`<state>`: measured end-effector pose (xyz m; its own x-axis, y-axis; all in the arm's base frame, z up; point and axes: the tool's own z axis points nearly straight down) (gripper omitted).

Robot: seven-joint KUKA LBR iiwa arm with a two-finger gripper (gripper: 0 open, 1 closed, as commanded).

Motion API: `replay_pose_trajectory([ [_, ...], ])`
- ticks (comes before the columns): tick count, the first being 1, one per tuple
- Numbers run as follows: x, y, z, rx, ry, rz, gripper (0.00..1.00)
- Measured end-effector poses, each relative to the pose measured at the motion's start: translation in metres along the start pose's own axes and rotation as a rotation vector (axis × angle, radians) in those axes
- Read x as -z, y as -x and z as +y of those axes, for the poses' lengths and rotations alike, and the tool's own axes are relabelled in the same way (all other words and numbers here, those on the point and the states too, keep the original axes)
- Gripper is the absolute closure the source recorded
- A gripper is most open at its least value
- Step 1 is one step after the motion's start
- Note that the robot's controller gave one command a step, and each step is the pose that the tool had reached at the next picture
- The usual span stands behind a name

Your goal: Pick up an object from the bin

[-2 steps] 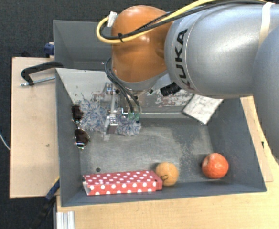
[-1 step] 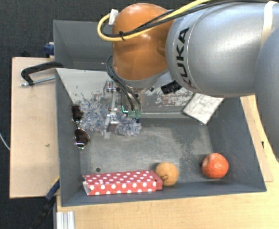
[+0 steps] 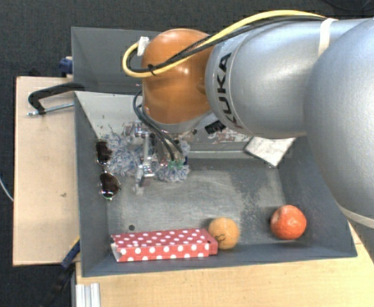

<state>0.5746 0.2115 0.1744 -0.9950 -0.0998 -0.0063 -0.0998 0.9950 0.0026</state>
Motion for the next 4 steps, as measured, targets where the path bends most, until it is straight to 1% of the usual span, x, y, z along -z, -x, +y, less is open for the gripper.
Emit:
replay_pose_trajectory([
  [1, -0.055, 0.008, -0.001, 0.072, -0.002, 0.007, 0.0],
  [2, -0.021, 0.012, -0.005, 0.07, -0.001, 0.006, 0.0],
  [3, -0.035, 0.02, -0.011, 0.029, 0.002, -0.011, 0.0],
  [4, -0.1, 0.026, -0.01, -0.029, 0.003, -0.006, 0.0],
])
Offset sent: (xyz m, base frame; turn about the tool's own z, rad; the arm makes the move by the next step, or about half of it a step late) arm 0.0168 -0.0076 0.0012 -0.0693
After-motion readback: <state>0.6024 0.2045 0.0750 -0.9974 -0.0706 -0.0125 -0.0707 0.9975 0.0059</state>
